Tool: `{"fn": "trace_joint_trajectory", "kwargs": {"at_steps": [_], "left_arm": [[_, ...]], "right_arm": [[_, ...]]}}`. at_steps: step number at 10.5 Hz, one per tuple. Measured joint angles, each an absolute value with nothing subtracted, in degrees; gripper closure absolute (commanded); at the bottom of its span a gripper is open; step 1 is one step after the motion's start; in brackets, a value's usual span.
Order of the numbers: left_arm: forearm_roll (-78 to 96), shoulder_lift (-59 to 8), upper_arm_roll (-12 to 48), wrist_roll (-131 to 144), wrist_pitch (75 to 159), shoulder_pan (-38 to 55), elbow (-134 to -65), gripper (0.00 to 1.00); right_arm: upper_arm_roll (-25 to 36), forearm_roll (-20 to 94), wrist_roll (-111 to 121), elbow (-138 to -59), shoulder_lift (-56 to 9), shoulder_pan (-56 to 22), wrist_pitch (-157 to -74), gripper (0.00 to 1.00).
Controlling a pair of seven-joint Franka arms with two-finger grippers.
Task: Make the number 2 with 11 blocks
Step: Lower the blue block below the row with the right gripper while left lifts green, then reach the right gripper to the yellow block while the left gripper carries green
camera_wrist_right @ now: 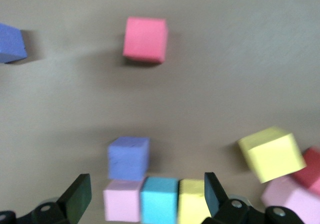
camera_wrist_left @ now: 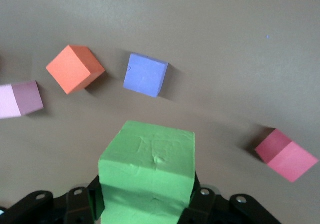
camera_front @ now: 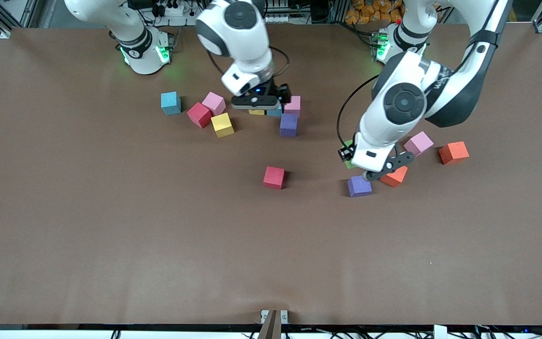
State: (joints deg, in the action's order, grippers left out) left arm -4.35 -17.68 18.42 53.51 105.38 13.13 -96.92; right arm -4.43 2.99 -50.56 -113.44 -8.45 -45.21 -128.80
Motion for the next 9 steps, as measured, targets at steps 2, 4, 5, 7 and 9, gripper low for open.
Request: {"fn": "trace_joint_trajectory", "kwargs": {"at_steps": [2, 4, 5, 7, 9], "left_arm": [[-5.39, -19.56, 18.68, 51.52, 105.50, 15.12, -96.82, 0.57], [-6.12, -23.30, 18.79, 51.52, 105.91, 18.67, -95.05, 0.57], [-6.21, -24.96, 18.81, 51.55, 105.96, 20.01, -93.83, 0.57], [-6.86, -27.14, 18.87, 51.49, 106.38, 22.01, -92.49, 0.57], [-8.79, -29.21, 18.87, 51.49, 107.56, 24.22, -92.22, 0.57]], "right_arm": [[-4.31, 3.00, -40.89, -119.37, -3.75, -40.70, -128.72, 0.00], [-4.30, 3.00, -33.62, -124.43, -1.16, -38.96, -128.73, 0.00], [-4.29, 2.99, -30.36, -126.32, -0.31, -37.86, -128.78, 0.00], [-4.27, 2.98, -22.35, -129.21, 1.24, -34.46, -128.68, 0.00], [-4.28, 2.98, -16.46, -132.60, 2.97, -32.26, -128.67, 0.00]]}}
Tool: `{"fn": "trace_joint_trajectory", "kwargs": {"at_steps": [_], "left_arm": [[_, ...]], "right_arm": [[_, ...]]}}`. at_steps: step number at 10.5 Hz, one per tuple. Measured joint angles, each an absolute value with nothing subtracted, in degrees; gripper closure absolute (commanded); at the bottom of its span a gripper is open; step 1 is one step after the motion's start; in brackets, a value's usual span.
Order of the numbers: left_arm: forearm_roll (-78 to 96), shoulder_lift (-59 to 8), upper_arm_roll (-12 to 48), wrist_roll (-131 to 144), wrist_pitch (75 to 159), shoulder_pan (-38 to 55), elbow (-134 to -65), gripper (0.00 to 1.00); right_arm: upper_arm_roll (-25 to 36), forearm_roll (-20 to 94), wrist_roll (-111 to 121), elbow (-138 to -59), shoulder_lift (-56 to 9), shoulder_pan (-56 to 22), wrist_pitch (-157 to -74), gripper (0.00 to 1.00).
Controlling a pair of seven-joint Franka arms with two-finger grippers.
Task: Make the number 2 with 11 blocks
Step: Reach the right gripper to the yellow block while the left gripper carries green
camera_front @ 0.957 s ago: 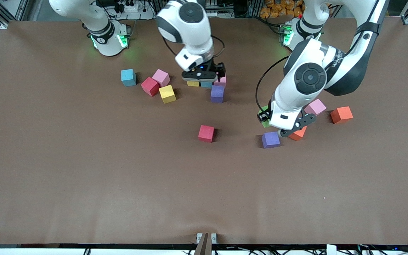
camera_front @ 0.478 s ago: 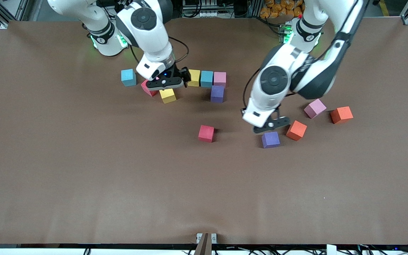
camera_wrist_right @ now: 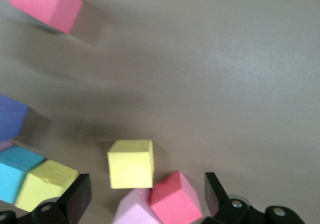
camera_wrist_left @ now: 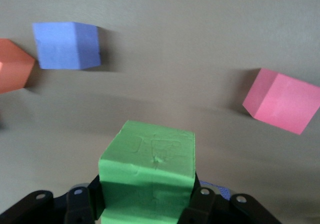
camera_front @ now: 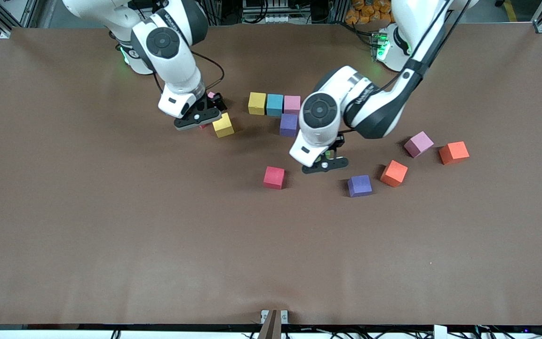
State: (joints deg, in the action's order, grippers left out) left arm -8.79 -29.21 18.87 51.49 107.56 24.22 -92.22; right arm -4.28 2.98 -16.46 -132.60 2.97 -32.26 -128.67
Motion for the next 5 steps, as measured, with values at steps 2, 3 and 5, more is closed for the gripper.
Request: {"fn": "trace_joint_trajectory", "kwargs": {"at_steps": [2, 3, 5], "left_arm": [[-9.97, -31.57, 18.90, 51.48, 108.63, 26.05, -91.13, 0.57], [-10.00, -32.78, 18.89, 51.48, 108.74, 26.92, -90.15, 0.57], [-10.02, -34.61, 18.89, 51.49, 109.07, 28.14, -88.73, 0.57]], "right_arm": [[-4.35, 2.96, -10.95, -136.71, 5.86, -29.76, -128.50, 0.00], [-4.35, 2.96, -7.11, -138.84, 7.50, -27.55, -128.20, 0.00], [-4.30, 2.96, -2.21, -142.40, 9.75, -24.28, -127.90, 0.00]]}}
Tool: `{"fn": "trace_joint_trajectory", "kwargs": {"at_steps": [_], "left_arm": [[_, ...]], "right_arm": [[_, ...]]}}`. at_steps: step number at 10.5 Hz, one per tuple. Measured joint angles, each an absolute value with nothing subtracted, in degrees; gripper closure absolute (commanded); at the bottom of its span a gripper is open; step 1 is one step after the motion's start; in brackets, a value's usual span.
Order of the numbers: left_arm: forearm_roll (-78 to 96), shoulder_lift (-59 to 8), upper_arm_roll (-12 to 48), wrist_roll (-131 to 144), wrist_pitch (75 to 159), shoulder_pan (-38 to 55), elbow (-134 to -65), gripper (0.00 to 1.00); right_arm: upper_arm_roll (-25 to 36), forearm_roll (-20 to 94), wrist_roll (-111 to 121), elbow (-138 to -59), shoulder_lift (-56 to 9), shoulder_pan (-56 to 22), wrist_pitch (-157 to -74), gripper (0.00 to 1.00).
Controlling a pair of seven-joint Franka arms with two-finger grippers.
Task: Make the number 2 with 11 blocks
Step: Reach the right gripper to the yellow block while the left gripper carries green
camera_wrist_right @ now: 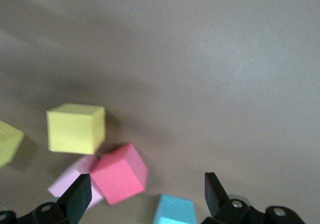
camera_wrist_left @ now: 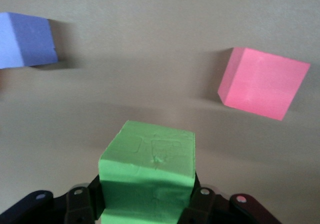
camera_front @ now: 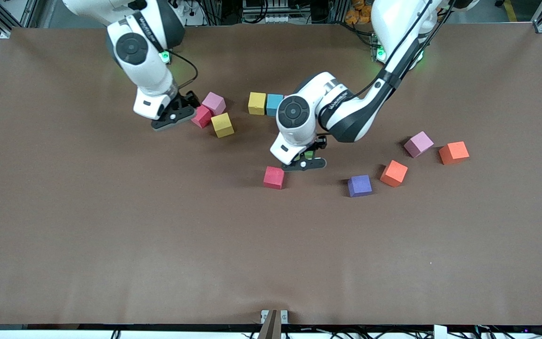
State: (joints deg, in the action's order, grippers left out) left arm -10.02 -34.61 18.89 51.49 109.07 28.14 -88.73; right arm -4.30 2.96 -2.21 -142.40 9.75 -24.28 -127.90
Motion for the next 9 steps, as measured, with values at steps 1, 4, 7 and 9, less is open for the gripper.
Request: {"fn": "trace_joint_trajectory", "kwargs": {"at_steps": [1, 4, 7, 9], "left_arm": [[-10.03, -35.26, 18.88, 51.49, 110.07, 28.36, -88.49, 0.57], [-10.04, -37.45, 18.90, 51.87, 114.51, 29.48, -88.50, 0.57], [-10.04, -39.01, 18.89, 53.96, 115.38, 31.00, -88.52, 0.56], [-10.05, -39.56, 18.88, 55.94, 115.38, 31.69, -88.83, 0.56]], "right_arm": [[-4.33, 2.96, -1.46, -143.84, 10.18, -24.01, -128.37, 0.00], [-5.23, 3.03, -0.88, -147.87, 9.46, -27.23, -135.36, 0.00], [-5.63, 3.09, -1.03, -148.57, 7.59, -30.07, -138.32, 0.00], [-5.55, 3.09, -1.03, -148.57, 7.44, -29.99, -138.45, 0.00]]}}
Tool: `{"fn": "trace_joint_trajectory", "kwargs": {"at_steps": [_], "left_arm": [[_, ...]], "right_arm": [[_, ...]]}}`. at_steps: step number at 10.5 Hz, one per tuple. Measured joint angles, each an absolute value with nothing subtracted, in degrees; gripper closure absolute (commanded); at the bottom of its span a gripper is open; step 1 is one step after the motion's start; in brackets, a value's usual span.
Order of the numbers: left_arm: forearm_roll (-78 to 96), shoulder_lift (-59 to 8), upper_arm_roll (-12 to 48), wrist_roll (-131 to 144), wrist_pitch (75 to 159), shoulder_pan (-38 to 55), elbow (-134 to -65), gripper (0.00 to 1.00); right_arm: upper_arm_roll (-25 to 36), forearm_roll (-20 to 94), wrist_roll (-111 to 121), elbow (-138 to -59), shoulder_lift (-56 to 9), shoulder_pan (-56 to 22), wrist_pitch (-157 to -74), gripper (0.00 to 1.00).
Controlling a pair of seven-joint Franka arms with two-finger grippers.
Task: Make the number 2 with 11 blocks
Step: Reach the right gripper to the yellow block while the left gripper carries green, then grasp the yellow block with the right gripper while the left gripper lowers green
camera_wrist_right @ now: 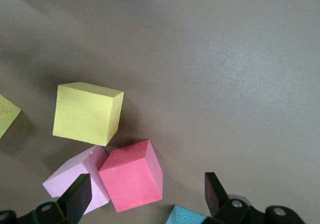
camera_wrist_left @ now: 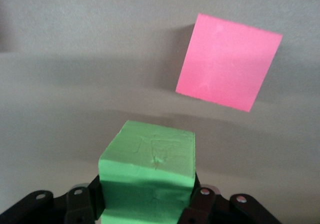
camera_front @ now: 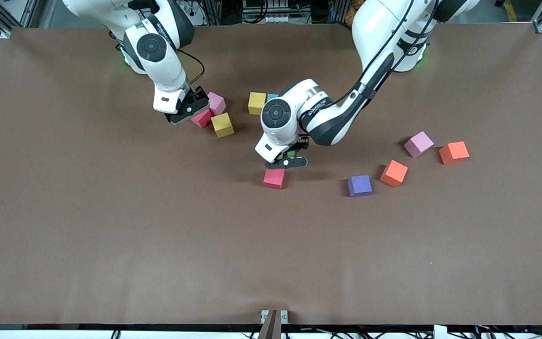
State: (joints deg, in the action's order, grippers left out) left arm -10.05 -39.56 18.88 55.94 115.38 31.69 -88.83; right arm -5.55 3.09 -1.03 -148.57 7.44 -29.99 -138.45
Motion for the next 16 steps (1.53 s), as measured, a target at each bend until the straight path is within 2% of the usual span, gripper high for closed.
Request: {"fn": "trace_joint_trajectory", "kwargs": {"at_steps": [10, 16], "left_arm": [[-10.05, -41.20, 18.80, 56.57, 117.23, 32.67, -91.04, 0.55], [-10.05, -41.77, 18.80, 57.38, 117.63, 33.54, -91.66, 0.55]], "right_arm": [[-5.51, 3.70, -1.21, -148.58, 6.93, -30.23, -141.13, 0.00], [-5.65, 8.96, -1.94, -148.70, 1.23, -35.75, -150.81, 0.00]]}}
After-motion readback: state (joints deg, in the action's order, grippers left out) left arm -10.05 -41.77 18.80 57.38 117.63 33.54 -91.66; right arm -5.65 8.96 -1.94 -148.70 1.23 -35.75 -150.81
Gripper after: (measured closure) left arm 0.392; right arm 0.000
